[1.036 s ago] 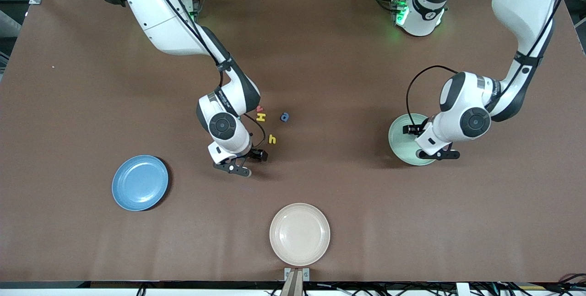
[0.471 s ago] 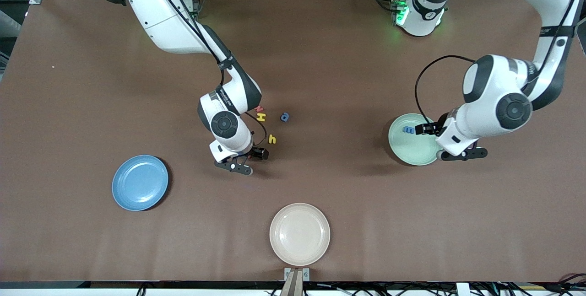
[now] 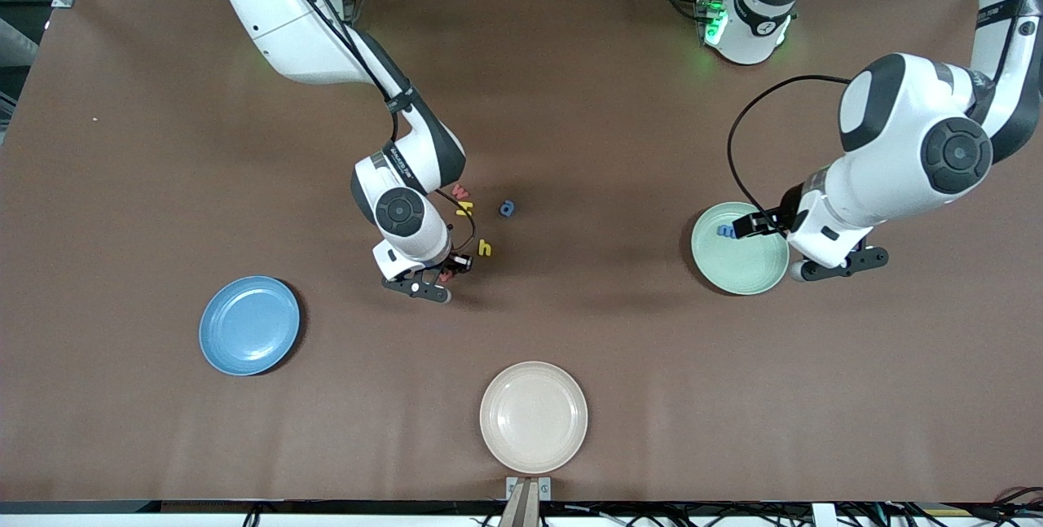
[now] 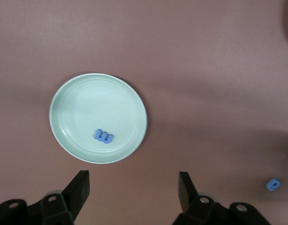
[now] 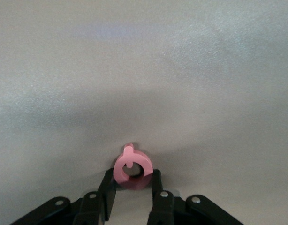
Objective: Sort uppercase to blue plate, lowercase to green plate
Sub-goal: 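Place the pink letter on the blue plate while the left gripper returns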
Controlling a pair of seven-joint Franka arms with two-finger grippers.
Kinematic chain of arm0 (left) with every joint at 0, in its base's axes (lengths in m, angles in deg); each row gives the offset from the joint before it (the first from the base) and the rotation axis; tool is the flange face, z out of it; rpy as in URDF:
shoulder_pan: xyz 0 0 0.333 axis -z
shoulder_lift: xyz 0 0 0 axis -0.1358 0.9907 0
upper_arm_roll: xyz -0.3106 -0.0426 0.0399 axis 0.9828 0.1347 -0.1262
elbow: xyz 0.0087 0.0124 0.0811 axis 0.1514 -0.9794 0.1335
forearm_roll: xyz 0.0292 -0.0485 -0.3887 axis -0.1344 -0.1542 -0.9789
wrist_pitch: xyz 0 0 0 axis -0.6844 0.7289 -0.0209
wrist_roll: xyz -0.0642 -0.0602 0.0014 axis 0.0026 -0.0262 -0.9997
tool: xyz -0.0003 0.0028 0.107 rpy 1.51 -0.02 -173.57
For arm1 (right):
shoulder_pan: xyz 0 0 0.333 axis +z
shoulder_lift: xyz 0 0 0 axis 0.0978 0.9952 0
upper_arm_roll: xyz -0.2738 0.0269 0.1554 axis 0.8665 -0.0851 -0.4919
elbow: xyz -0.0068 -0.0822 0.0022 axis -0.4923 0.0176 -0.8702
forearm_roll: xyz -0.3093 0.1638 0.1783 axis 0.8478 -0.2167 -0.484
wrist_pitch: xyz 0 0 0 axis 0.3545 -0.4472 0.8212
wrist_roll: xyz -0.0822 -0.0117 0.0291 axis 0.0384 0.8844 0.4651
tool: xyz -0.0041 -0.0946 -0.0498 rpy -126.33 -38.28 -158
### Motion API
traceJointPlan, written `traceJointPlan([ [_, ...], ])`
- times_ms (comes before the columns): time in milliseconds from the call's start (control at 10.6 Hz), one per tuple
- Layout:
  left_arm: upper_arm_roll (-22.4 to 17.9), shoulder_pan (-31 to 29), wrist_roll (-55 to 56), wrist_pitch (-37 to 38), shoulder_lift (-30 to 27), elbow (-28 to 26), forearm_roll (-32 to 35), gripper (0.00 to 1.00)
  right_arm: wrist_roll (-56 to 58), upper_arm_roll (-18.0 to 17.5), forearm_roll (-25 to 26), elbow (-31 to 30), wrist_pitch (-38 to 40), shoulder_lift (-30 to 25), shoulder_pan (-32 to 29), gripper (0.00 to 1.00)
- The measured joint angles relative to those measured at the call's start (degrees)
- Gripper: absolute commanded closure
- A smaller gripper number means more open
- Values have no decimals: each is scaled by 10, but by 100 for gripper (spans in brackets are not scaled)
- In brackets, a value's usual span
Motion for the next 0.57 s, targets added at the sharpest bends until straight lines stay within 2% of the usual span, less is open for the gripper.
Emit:
traceJointPlan([
  [283, 3, 35, 71, 0, 0, 28, 0, 14, 1, 2, 0, -1, -1, -3, -2, 100],
  [565, 4, 68, 97, 0, 2, 32, -20, 14, 11, 6, 0, -1, -2, -22, -18, 100],
])
